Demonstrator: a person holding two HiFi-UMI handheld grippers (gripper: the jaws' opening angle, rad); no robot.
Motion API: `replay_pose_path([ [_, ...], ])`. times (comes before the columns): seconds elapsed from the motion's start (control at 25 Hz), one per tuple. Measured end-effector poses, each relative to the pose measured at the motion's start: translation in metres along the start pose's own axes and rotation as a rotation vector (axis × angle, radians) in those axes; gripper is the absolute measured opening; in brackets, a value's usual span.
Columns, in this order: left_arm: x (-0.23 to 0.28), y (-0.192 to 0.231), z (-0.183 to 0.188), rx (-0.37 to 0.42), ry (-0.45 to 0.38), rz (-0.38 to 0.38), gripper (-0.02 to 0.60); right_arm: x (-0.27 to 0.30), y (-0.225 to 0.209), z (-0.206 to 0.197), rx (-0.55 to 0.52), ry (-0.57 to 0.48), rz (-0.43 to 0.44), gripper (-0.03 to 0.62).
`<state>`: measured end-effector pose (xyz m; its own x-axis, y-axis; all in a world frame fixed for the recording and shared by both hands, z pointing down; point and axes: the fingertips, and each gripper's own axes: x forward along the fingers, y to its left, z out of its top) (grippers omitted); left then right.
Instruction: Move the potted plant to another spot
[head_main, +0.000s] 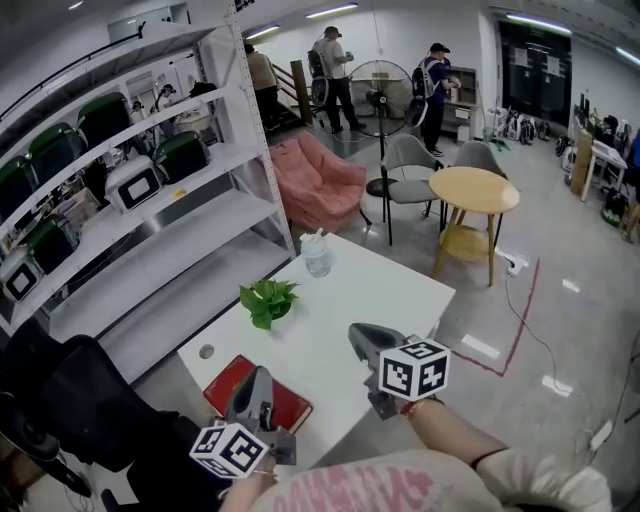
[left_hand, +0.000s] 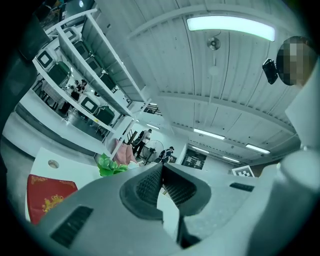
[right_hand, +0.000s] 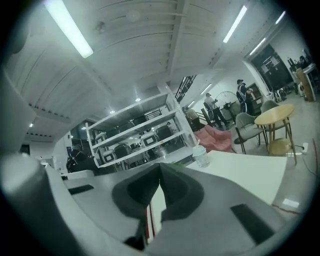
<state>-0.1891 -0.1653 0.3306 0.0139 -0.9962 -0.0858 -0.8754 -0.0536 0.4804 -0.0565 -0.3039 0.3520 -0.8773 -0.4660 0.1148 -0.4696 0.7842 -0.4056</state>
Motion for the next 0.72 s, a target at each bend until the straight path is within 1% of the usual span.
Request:
replay_pose_path([
  [0.24, -0.026, -0.006, -0.007, -0.009, 0.037, -0.053, 0.003, -0.022, 0.019, -0.019, -0.007, -0.009, -0.056, 0.006],
  [0.36, -0.042, -0.005, -0.010, -0.018, 0.048, -0.068, 0.003, -0.034, 0.029, -0.033, -0.005, -0.002, -0.084, 0.006],
  [0.72, -0.082, -0.004, -0.012, -0.029, 0.074, -0.113, 0.003, -0.064, 0.055, -0.056, 0.017, -0.023, -0.151, 0.006],
])
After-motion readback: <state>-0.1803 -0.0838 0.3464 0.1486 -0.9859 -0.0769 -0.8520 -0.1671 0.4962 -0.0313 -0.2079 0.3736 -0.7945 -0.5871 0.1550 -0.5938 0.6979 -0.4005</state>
